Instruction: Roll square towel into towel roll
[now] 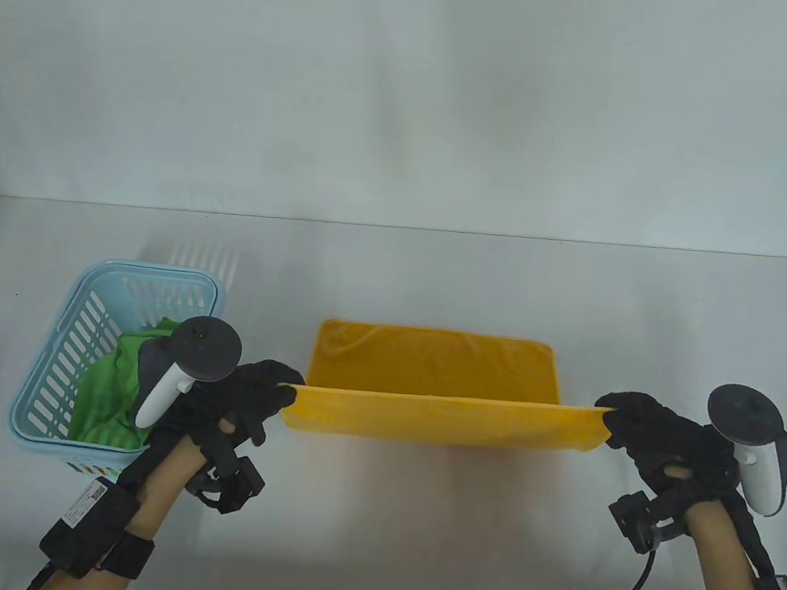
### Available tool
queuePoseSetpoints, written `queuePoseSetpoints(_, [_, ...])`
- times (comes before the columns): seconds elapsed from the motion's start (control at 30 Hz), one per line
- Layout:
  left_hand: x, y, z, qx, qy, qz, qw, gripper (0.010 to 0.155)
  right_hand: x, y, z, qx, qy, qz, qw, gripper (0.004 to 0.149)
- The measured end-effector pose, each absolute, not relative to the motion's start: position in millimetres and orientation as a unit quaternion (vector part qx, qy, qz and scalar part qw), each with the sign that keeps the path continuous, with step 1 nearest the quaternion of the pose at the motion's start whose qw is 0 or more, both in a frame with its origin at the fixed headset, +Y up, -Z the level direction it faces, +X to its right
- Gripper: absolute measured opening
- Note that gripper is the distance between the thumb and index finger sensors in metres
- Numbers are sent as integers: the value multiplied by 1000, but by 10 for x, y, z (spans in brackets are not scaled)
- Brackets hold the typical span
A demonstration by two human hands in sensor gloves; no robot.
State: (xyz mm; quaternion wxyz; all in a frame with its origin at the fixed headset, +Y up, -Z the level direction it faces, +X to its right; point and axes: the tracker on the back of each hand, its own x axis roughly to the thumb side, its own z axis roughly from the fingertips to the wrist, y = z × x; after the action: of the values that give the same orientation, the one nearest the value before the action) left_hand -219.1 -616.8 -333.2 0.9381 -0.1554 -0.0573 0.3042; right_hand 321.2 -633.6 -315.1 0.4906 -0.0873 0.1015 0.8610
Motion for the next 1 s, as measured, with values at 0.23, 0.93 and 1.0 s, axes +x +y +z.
queuePoseSetpoints(0.23, [-2178, -6335, -3015, -206, -121, 265, 934, 42, 3272, -6522, -2883, -61, 162, 863, 474, 38])
queuePoseSetpoints(0.93, [-2144, -6388, -3218, -195, -43, 231, 952, 42, 3131, -6635, -3025, -82, 140, 894, 417, 38])
queuePoseSetpoints(1.0, [-2083, -6375, -3317, -181, -25, 218, 959, 42, 3129, -6641, -3146, -101, 129, 898, 409, 39])
